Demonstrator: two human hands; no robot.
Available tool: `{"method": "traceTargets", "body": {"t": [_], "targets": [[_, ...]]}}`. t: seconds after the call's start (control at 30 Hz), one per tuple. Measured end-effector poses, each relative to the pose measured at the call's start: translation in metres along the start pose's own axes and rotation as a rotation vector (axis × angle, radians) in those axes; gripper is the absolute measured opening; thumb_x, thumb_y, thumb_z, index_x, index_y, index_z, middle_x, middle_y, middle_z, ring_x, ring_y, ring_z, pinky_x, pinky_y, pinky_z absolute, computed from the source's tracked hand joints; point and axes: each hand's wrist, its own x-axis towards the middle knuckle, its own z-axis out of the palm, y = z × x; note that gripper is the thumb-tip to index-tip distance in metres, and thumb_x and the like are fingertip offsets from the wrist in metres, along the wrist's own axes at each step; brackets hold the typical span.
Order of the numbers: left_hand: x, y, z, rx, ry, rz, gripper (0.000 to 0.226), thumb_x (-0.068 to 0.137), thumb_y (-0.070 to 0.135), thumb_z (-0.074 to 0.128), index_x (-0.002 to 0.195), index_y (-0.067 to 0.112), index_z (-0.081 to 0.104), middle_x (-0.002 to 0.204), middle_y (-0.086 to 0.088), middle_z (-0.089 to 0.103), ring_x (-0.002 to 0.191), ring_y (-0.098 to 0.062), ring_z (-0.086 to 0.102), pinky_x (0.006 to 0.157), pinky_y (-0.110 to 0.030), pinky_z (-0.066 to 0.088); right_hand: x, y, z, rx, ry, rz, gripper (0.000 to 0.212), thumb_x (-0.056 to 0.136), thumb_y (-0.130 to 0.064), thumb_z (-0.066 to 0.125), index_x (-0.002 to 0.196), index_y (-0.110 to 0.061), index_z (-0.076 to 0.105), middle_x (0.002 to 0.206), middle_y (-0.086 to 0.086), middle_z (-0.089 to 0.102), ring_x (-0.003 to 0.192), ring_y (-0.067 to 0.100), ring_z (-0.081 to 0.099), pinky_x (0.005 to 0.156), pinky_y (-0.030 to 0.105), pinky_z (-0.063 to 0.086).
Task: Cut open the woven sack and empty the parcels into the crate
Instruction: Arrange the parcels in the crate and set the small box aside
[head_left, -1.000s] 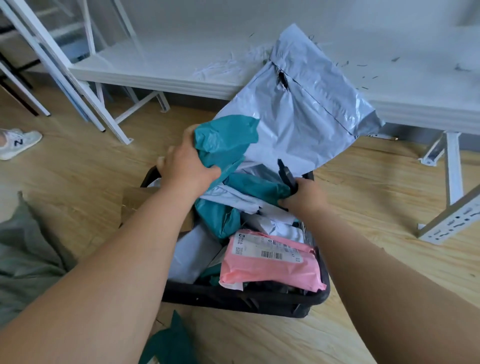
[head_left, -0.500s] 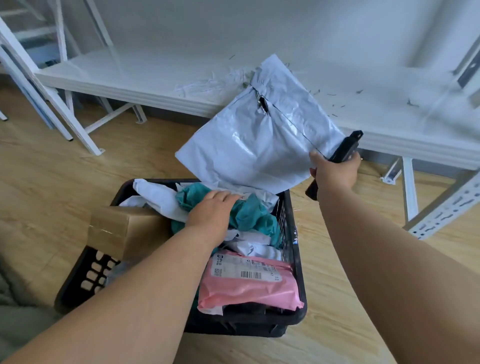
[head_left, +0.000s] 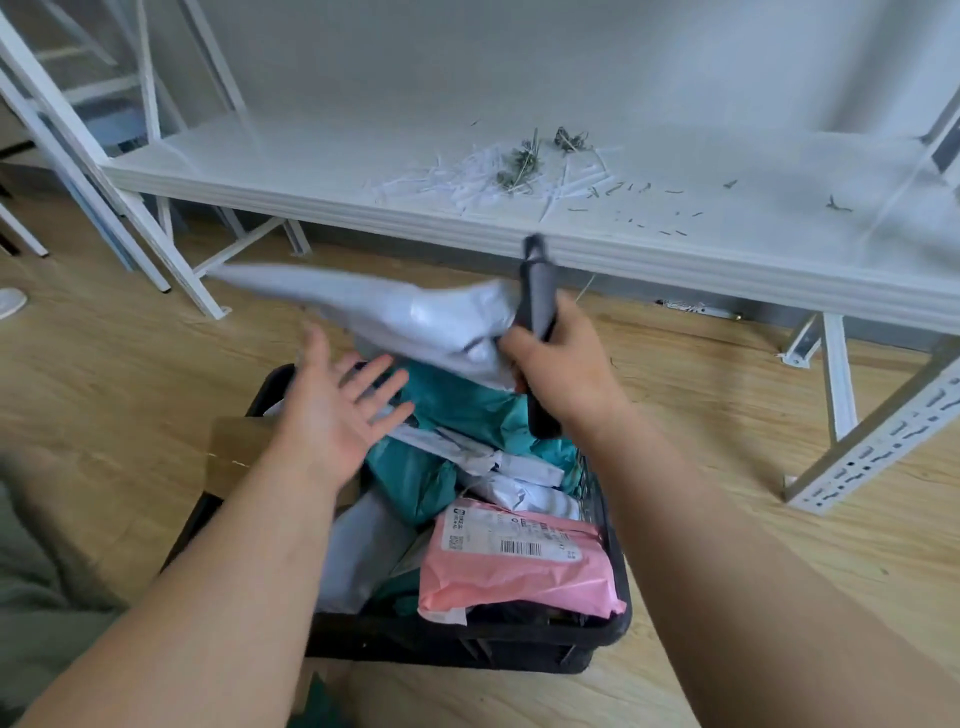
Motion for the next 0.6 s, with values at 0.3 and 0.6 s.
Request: {"method": "traceTargets", "body": {"t": [0.3, 0.6], "targets": [[-0.019, 0.039, -0.046, 0.318, 0.028, -0.23, 0.057, 0.083, 0.053, 0.063, 0.124, 0.014, 0.057, 0.117, -0.014, 0.067, 0.101, -0.026, 0.067, 0.079, -0.04, 0.054, -0.02, 0.034, -0.012, -0.762, -0.481, 0.253, 0.024, 0.088, -0.032, 0.052, 0.075, -0.013, 0.048, 0.068, 0.004, 0.055, 0.057, 0.021, 0.052, 0.048, 0.025, 0.041], [-0.035, 0.015, -0.062, 0.577, -0.014, 0.332, 0.031, 0.086, -0.004, 0.059, 0.1, 0.024, 0.063, 0.103, 0.001, 0.071, 0.096, -0.017, 0.068, 0.087, -0.033, 0.053, -0.009, 0.066, -0.007, -0.132, 0.016, 0.423, 0.022, 0.075, -0.04, 0.071, 0.078, -0.021, 0.06, 0.06, 0.003, 0.054, 0.044, 0.02, 0.05, 0.052, 0.03, 0.043]]}}
